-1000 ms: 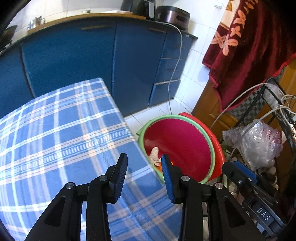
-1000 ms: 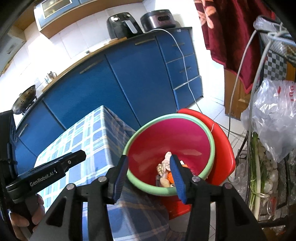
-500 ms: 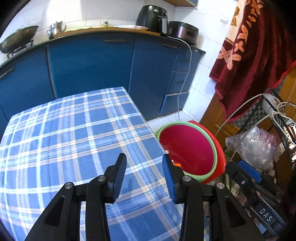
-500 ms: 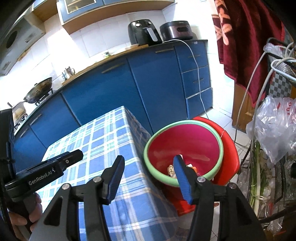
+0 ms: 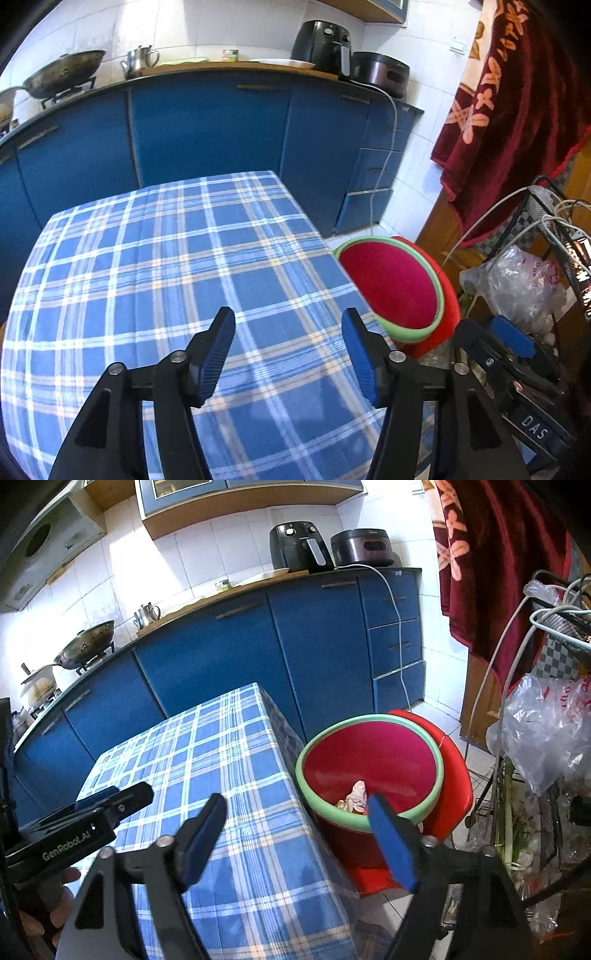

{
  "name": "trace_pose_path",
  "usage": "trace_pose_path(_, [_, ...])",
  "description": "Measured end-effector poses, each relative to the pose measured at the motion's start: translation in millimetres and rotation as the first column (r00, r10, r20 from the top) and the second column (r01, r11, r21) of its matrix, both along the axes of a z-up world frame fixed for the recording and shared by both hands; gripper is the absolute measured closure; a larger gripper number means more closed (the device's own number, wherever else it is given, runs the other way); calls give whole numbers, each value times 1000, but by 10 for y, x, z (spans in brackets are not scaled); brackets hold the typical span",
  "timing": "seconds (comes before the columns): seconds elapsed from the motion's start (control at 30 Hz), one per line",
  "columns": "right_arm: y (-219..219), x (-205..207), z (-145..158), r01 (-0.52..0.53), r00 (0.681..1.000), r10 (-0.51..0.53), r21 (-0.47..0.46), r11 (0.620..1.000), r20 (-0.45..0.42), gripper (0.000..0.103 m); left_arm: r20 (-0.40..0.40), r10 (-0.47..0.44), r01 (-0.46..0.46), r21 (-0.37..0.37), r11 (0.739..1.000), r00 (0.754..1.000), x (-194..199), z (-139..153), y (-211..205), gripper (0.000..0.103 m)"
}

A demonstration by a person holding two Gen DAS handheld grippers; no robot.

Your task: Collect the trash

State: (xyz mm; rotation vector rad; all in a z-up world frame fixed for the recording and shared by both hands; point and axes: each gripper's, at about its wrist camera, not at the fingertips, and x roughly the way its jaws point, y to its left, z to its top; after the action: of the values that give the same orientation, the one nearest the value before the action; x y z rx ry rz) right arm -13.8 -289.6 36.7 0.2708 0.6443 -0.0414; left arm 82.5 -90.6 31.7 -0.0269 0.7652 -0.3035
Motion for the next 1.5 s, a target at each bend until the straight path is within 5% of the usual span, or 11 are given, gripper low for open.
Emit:
trace_pose_path(0.37, [110,-67,-64,0,1000,0,-37,999,-8,7,-5,53,-53,7,999,999,-94,-69,129,38])
trace_pose_path(1.5, [138,-59,-85,-3,1000,2,-35,999,-22,7,-3,76,-76,14,997,997,-95,-96,180,38])
